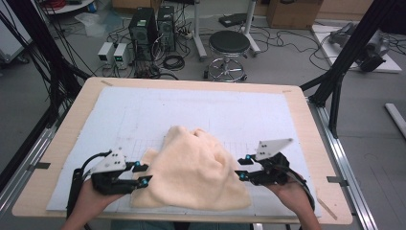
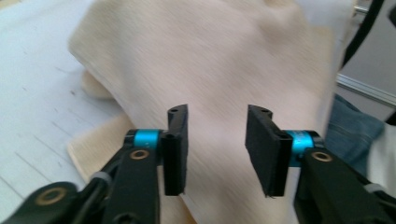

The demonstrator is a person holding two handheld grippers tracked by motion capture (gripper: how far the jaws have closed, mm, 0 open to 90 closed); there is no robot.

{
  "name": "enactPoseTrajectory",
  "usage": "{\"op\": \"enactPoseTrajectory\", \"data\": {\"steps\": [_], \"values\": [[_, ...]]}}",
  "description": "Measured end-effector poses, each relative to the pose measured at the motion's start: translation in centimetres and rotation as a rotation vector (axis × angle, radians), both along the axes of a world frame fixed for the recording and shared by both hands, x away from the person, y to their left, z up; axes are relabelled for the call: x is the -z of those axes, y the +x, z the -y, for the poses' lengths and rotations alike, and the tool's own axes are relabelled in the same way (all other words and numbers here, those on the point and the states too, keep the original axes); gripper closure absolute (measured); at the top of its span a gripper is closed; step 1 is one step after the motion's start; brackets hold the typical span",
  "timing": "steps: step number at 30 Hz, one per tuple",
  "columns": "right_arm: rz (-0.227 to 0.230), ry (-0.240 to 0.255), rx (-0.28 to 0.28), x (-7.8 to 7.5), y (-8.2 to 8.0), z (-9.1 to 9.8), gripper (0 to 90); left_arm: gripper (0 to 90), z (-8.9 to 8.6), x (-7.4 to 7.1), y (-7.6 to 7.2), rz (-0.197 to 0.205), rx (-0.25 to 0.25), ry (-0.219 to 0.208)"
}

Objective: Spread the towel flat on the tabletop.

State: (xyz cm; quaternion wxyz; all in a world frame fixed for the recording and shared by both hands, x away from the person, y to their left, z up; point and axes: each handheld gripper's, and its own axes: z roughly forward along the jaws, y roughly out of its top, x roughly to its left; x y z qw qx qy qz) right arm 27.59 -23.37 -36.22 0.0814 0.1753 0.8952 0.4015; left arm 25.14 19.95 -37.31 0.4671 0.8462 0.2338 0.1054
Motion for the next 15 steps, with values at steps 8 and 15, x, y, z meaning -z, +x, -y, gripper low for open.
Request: {"op": "enactPoseTrajectory", "data": {"steps": [8,15], "values": [[-0.023,-0.01,-0.013,2.3,5.8,-2.8,48.5,43.1,3.5,1.9,6.3,-0.034,-0.008,0.023],[-0.227,0.009,-0.072,5.7,8.4,-4.2,70.2,77.8,5.3,4.2,7.8,-0.124,0.058,0.122]]}}
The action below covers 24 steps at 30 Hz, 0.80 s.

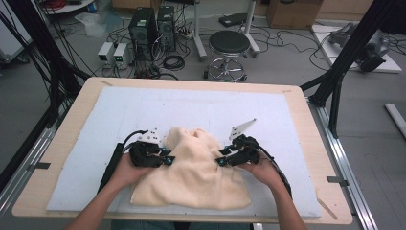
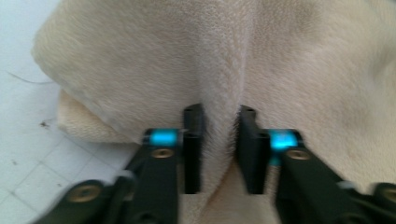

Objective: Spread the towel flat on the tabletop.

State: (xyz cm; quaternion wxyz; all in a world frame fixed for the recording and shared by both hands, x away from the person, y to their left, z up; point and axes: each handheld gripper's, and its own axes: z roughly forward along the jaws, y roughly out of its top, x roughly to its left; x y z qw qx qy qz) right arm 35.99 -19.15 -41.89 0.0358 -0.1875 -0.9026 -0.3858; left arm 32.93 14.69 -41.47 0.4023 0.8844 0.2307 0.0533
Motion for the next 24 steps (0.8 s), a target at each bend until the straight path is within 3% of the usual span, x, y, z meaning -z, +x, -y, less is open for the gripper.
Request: {"op": "enactPoseTrajectory", "data": {"steps": [3,4,6,7,9,11,14,17,20,22,24], "values": [[0.041,-0.005,0.021,-0.6,-0.1,0.3,76.7,82.8,-0.5,-0.5,0.1,0.026,-0.048,-0.007],[0.076,0.01,0.067,-1.6,-0.4,0.9,77.8,83.1,-1.0,-1.0,0.1,0.039,-0.082,-0.028],[0.093,0.033,0.082,-2.2,-0.7,1.3,78.3,83.3,-2.0,-2.2,-0.1,0.072,-0.14,-0.086],[0.112,0.041,0.095,-2.8,-1.0,1.6,78.7,83.5,-2.5,-2.9,-0.4,0.089,-0.147,-0.093],[0.146,0.041,0.103,-4.1,-1.8,2.0,79.3,83.6,-3.1,-4.1,-1.4,0.121,-0.142,-0.079],[0.18,0.047,0.101,-5.3,-3.0,2.4,79.3,83.6,-3.9,-5.2,-2.9,0.149,-0.13,-0.092],[0.211,0.058,0.062,-6.7,-5.6,2.4,79.4,83.5,-4.7,-5.6,-5.9,0.165,-0.097,-0.088],[0.222,0.036,0.008,-6.7,-8.4,1.8,79.5,83.5,-5.4,-4.6,-9.0,0.14,-0.059,-0.06],[0.186,0.01,-0.038,-5.3,-10.7,1.0,79.4,83.0,-6.1,-3.0,-11.3,0.081,-0.027,-0.049],[0.153,-0.024,-0.067,-4.3,-11.6,0.5,77.3,80.7,-6.2,-2.0,-12.0,0.048,-0.006,-0.044],[0.144,-0.044,-0.081,-3.9,-11.9,0.2,69.9,73.1,-6.4,-1.9,-12.0,0.037,-0.004,-0.035]]}}
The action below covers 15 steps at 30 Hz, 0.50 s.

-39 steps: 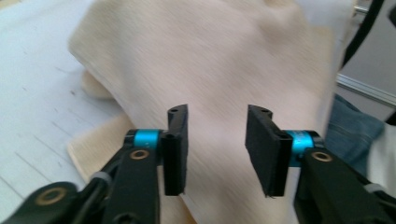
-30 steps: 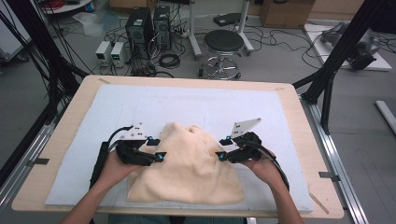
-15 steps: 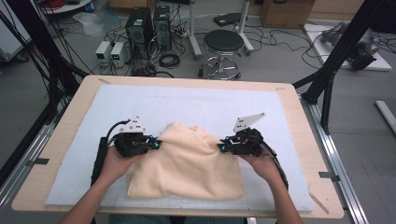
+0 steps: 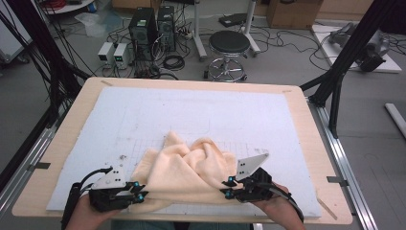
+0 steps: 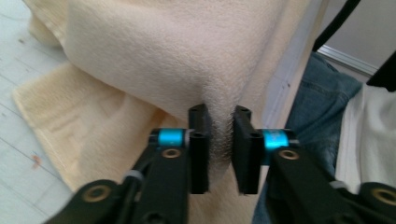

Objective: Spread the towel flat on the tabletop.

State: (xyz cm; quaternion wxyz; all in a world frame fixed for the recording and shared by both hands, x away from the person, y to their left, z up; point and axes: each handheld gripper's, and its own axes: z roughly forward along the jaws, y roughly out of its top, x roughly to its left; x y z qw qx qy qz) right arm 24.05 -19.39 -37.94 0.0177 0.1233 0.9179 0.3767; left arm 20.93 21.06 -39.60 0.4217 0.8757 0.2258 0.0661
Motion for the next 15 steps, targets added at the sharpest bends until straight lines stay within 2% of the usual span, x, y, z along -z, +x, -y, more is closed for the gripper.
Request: {"op": "enactPoseTrajectory", "data": {"steps": [2,4,6,9,12,13,15], "values": [[0.003,0.013,0.004,-0.6,0.2,0.0,62.3,68.0,-0.2,-0.5,0.6,0.01,-0.012,-0.009],[0.021,0.035,0.021,-1.7,0.8,0.3,59.2,63.5,-0.2,-1.4,1.5,0.027,-0.017,-0.026],[0.053,0.056,0.041,-2.9,1.7,0.5,57.7,60.2,0.1,-2.4,2.7,0.057,-0.024,-0.04],[0.099,0.045,0.071,-3.9,3.8,0.3,56.7,57.2,1.0,-3.4,5.2,0.086,-0.03,-0.045],[0.13,0.027,0.101,-3.6,6.5,-0.5,55.6,53.7,2.3,-3.6,7.8,0.088,-0.034,-0.074],[0.12,0.024,0.11,-3.3,7.4,-0.8,54.4,51.7,2.8,-3.5,8.6,0.087,-0.045,-0.084],[0.126,0.005,0.137,-2.5,9.1,-1.4,53.2,48.5,3.8,-2.9,10.0,0.097,-0.038,-0.062]]}}
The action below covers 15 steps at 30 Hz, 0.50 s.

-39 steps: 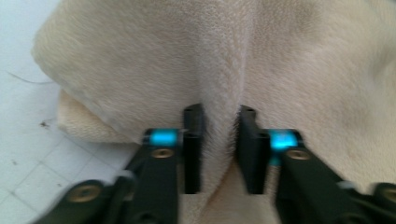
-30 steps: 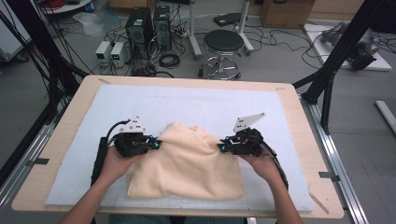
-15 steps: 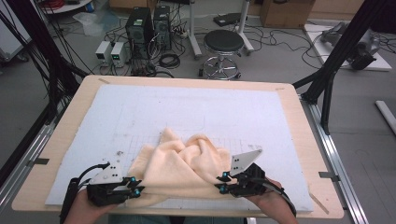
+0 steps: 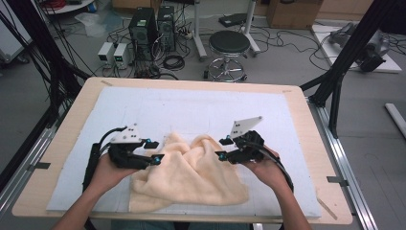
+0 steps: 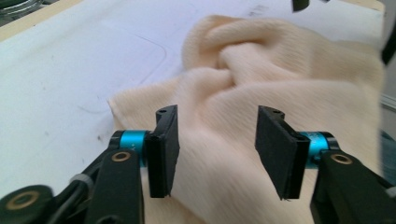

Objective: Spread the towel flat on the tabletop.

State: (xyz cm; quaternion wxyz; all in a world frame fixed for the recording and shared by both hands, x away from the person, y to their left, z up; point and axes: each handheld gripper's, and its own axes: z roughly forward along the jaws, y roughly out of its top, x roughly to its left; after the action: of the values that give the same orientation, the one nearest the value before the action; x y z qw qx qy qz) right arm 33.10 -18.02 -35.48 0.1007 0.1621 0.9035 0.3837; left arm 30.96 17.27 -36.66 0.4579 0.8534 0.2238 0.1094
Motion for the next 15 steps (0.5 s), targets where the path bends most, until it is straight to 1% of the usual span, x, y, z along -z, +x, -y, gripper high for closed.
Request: {"op": "enactPoseTrajectory", "data": {"steps": [1,2,3,4,5,6,7,8,9,10,11,12,13,14,15], "values": [[-0.015,0.005,0.012,0.4,0.7,-0.2,52.5,47.7,0.5,0.4,0.6,0.003,-0.005,0.015],[-0.027,0.007,0.021,0.9,1.5,-0.5,51.9,45.8,0.9,0.8,1.3,-0.009,-0.005,0.03],[-0.037,0.006,0.024,1.4,2.2,-0.7,51.7,44.3,1.3,1.3,1.8,-0.037,0.004,0.033],[-0.055,-0.001,0.023,1.9,2.7,-1.1,51.7,45.8,1.7,1.9,2.3,-0.058,0.02,0.042],[-0.074,-0.007,0.019,2.4,3.2,-1.4,52.1,49.6,1.9,2.3,2.6,-0.09,0.04,0.067],[-0.095,-0.012,0.017,2.9,3.5,-1.7,55.6,56.9,2.2,2.8,2.9,-0.118,0.059,0.08],[-0.118,-0.019,0.003,3.3,3.9,-1.9,64.3,66.7,2.5,3.2,3.0,-0.128,0.064,0.105],[-0.127,-0.03,-0.004,3.6,4.1,-2.0,73.7,74.5,2.6,3.5,3.0,-0.121,0.057,0.122],[-0.139,-0.04,-0.004,3.7,4.1,-2.0,81.5,80.4,2.5,3.6,3.0,-0.127,0.047,0.114],[-0.132,-0.052,-0.008,3.7,4.1,-1.9,86.9,82.1,2.3,3.6,3.0,-0.129,0.037,0.111],[-0.119,-0.058,0.005,3.4,4.0,-1.7,87.3,82.9,2.1,3.5,2.9,-0.118,0.013,0.105],[-0.102,-0.051,0.015,3.0,3.9,-1.3,87.6,83.3,1.7,3.1,2.8,-0.101,-0.011,0.096],[-0.095,-0.031,0.027,2.5,3.8,-0.7,87.9,83.6,1.2,2.5,2.7,-0.08,-0.032,0.075],[-0.076,-0.014,0.048,1.8,3.6,-0.1,88.0,83.8,0.6,1.8,2.6,-0.069,-0.055,0.05],[-0.063,0.005,0.067,1.0,3.3,0.6,88.1,83.8,0.2,1.1,2.5,-0.046,-0.08,0.027]]}}
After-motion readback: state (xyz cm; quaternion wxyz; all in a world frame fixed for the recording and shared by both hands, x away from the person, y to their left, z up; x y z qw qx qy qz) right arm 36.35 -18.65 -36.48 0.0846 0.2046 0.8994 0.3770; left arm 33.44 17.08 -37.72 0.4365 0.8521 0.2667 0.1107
